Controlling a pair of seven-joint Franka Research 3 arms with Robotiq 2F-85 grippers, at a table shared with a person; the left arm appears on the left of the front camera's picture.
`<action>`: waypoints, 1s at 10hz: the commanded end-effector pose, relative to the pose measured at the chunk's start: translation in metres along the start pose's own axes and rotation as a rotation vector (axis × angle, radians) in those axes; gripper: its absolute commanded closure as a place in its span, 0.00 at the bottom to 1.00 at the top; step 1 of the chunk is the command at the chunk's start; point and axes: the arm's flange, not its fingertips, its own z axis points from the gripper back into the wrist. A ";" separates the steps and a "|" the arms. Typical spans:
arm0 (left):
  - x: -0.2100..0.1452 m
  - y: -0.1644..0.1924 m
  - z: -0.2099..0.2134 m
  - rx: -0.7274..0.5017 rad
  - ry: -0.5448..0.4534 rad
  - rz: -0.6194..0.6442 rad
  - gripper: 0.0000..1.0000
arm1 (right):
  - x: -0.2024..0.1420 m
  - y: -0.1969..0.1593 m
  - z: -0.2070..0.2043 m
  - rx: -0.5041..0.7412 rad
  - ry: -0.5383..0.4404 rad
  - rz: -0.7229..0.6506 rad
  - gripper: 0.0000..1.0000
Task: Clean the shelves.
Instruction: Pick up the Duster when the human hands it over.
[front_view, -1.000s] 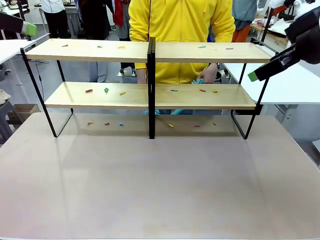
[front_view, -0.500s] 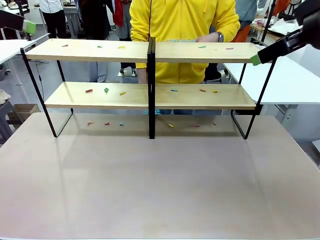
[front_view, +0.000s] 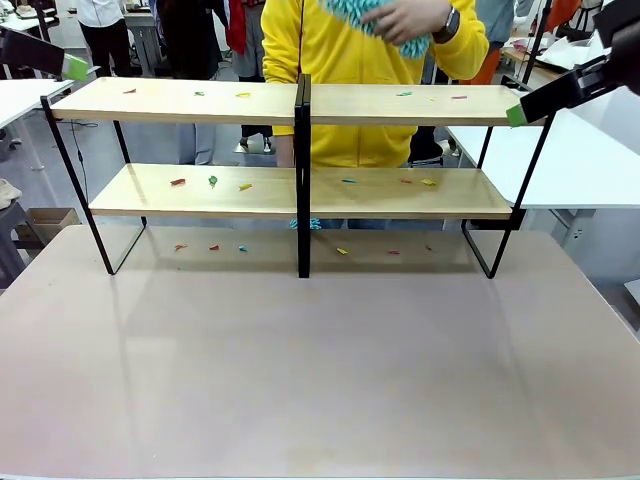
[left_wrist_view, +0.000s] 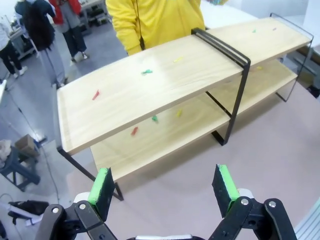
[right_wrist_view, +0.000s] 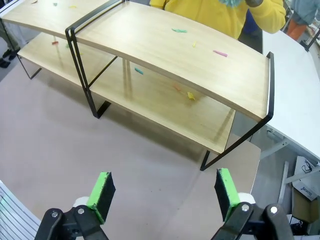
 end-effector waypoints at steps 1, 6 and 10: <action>0.004 -0.004 -0.003 -0.014 0.026 -0.027 0.00 | -0.001 -0.001 -0.002 0.011 -0.018 -0.018 0.00; -0.011 -0.019 0.010 -0.012 -0.014 -0.039 0.00 | -0.004 -0.006 -0.003 0.028 -0.002 -0.017 0.00; -0.031 -0.039 0.021 -0.026 -0.025 -0.068 0.00 | -0.003 -0.003 -0.005 0.039 0.003 0.000 0.00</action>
